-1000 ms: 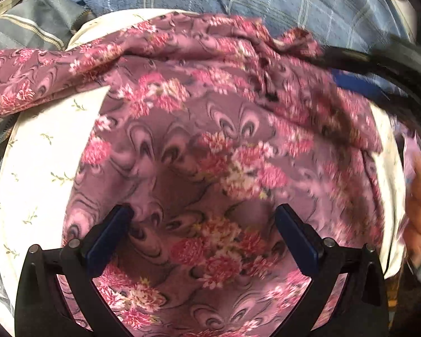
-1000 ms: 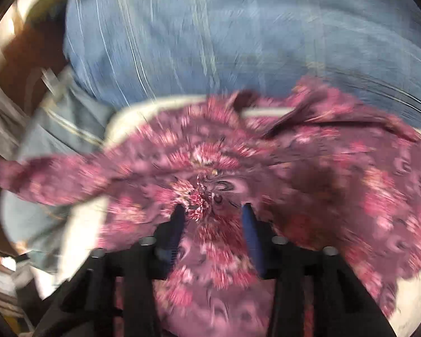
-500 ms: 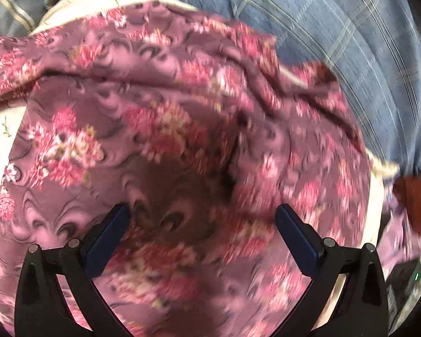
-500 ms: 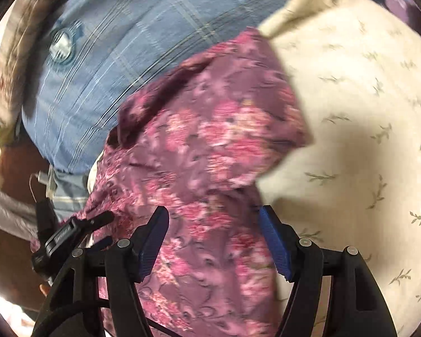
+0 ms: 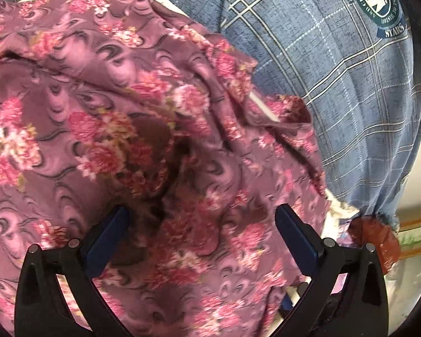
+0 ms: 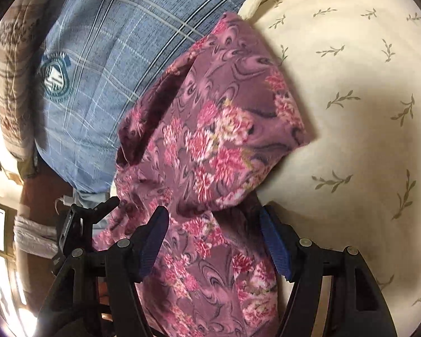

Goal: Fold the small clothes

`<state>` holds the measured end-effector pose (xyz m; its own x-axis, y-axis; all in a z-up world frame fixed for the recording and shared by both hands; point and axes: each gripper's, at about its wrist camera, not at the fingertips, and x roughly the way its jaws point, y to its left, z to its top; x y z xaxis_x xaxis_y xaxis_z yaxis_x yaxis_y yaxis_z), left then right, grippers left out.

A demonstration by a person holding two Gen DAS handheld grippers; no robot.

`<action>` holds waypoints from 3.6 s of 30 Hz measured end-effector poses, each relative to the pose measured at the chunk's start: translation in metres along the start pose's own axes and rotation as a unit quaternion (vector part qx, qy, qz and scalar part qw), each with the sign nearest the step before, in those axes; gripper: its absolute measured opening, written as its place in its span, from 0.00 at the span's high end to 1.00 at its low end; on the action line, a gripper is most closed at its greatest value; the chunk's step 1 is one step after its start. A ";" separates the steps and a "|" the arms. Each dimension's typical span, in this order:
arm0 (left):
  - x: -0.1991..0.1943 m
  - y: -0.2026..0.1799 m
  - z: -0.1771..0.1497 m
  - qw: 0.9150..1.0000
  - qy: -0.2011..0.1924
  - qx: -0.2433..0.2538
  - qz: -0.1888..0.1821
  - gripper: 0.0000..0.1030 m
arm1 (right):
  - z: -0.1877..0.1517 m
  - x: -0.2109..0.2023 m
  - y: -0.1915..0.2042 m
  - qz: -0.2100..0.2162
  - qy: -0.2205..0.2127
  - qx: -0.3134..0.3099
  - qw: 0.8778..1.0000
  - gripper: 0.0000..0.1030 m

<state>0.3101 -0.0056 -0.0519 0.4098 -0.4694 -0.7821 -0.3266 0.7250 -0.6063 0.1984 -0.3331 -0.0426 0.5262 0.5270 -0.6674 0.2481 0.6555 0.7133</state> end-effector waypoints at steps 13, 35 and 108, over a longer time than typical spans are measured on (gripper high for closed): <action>-0.008 -0.016 0.005 0.999 -0.030 0.041 -0.014 0.94 | 0.007 -0.003 -0.017 0.001 -0.041 0.081 0.996 0.81; -0.059 0.021 0.037 0.991 -0.116 0.063 0.032 0.94 | -0.034 0.040 -0.007 0.131 -0.012 0.096 0.987 0.59; -0.307 0.183 0.053 0.963 -0.165 0.039 0.210 0.43 | -0.166 0.133 0.283 -0.113 0.020 -0.355 0.928 0.54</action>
<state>0.1693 0.2981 0.0850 0.5086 0.0506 -0.8595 -0.4631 0.8577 -0.2236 0.2039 0.0120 0.0345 0.4917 0.3426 -0.8006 -0.2568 0.9355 0.2426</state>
